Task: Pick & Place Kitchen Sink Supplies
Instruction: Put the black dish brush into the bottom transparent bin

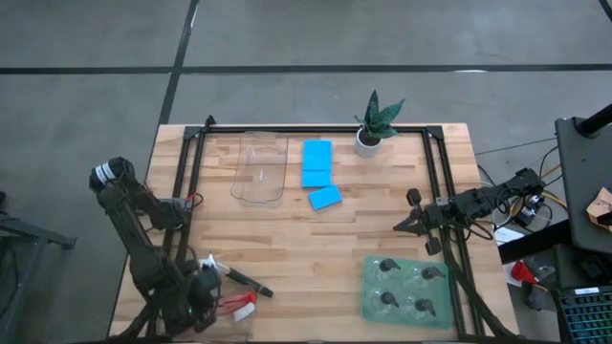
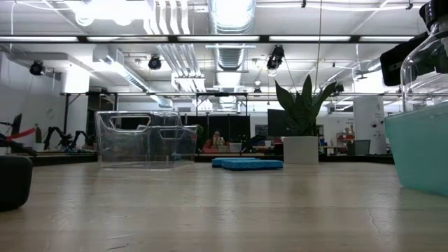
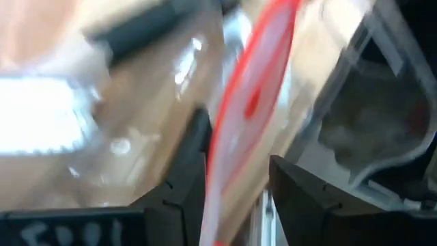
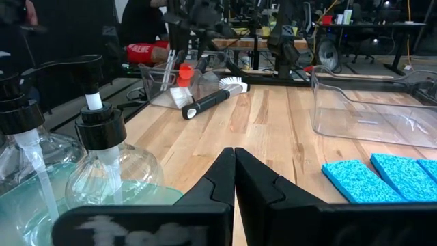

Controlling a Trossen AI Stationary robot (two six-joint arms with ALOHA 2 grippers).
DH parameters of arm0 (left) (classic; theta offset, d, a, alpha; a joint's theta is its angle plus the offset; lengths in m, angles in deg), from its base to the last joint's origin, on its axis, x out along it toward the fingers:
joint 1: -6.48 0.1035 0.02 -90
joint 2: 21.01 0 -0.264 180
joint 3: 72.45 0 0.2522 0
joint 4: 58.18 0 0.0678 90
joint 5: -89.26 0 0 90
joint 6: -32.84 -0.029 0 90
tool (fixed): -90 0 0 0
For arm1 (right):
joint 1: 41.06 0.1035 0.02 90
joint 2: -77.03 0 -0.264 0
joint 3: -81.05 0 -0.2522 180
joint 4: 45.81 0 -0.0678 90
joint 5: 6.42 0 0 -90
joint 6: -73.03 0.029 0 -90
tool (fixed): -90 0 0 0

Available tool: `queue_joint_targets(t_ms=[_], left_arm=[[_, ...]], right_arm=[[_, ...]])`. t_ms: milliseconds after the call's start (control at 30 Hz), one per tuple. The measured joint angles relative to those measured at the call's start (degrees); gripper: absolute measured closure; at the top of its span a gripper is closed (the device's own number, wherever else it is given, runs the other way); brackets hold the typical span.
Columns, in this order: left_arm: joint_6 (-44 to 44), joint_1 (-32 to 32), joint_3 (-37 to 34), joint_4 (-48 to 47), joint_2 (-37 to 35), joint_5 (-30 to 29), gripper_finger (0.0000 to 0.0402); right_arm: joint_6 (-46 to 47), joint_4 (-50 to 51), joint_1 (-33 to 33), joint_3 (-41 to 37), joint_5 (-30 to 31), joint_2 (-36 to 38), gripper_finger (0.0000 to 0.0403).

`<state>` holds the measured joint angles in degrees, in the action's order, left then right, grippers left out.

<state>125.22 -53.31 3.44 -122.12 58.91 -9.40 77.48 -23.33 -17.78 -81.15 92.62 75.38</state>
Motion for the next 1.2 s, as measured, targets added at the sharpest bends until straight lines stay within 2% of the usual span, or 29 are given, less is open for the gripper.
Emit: queue_joint_targets(t_ms=[167,400,600,700,800,1033,1200], left_arm=[[-4.64,5.09,0.00,-5.70,-3.72,-2.96,0.0260],[-26.85,13.21,-0.02,-7.44,-5.71,-3.65,0.0268],[-40.66,20.93,-0.57,-11.63,-5.55,-3.40,0.0234],[-43.56,24.50,-0.80,-15.99,-5.50,-1.82,0.0209],[-47.86,27.73,-2.27,-15.23,-5.49,0.80,0.0192],[-52.67,31.42,-8.45,-5.72,-5.18,13.98,0.0188],[-56.48,32.61,-11.81,0.52,-5.20,15.36,0.0189]], right_arm=[[0.00,0.00,0.00,0.00,-0.01,0.00,0.0394],[0.00,0.00,0.00,0.00,0.00,0.00,0.0394],[0.00,0.00,-0.01,0.00,0.00,0.00,0.0394],[0.00,0.00,-0.01,0.00,0.00,0.00,0.0394],[0.00,0.00,0.00,0.00,0.00,0.00,0.0394],[0.00,0.00,0.01,0.00,-0.01,0.01,0.0394],[0.00,-0.01,0.01,0.00,0.00,0.02,0.0394]])
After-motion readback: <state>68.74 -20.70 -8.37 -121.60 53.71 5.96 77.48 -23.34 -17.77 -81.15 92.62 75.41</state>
